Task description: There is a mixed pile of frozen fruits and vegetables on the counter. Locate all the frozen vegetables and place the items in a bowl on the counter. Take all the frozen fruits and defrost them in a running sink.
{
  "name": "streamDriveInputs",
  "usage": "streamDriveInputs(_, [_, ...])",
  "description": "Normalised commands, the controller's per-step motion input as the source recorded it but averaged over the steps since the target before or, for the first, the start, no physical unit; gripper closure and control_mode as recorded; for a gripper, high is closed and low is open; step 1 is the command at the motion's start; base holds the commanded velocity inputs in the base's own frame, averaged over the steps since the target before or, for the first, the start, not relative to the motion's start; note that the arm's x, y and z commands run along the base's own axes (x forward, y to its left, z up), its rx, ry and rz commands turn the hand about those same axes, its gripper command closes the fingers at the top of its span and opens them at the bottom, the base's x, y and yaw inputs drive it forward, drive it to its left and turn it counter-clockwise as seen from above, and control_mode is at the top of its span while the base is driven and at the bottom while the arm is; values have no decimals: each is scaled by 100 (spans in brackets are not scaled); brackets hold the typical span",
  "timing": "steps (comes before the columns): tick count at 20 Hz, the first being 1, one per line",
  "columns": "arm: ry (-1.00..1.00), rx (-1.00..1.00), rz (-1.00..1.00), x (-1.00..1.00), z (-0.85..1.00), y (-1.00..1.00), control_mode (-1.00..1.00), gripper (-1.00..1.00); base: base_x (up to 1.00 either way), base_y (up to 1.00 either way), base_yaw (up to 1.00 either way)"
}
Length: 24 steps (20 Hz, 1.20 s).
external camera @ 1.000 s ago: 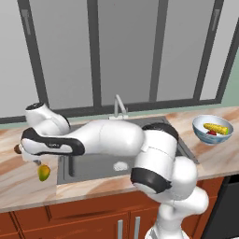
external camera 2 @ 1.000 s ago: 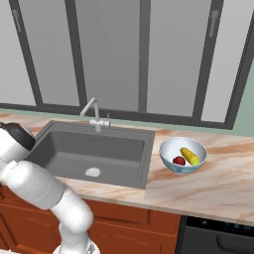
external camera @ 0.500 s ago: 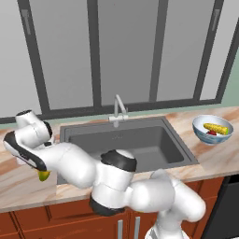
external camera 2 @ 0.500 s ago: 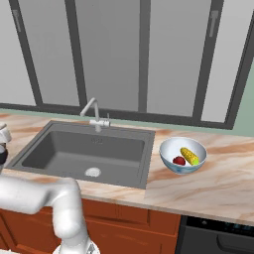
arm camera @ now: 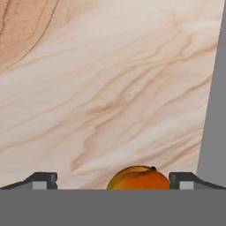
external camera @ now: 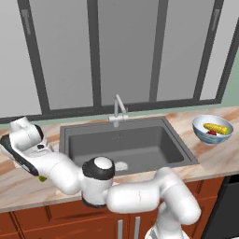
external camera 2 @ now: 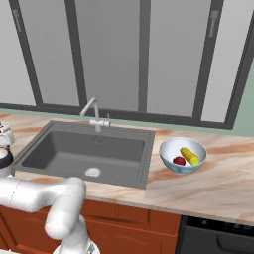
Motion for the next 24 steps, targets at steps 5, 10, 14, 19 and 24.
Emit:
streamDriveInputs(5, [15,-4,-12,-19,-16,11,-100,-100,0,0,0])
streamDriveInputs(10, [18,0,-7,-31,-24,-28,-100,-100,0,0,0])
streamDriveInputs(14, [-1,0,-7,-65,-13,-14,-100,-100,0,0,0])
streamDriveInputs(19, [-4,0,-5,-48,0,-23,-100,-100,0,0,0])
streamDriveInputs(24, [-8,7,-8,-46,-3,-58,-100,100,0,0,0])
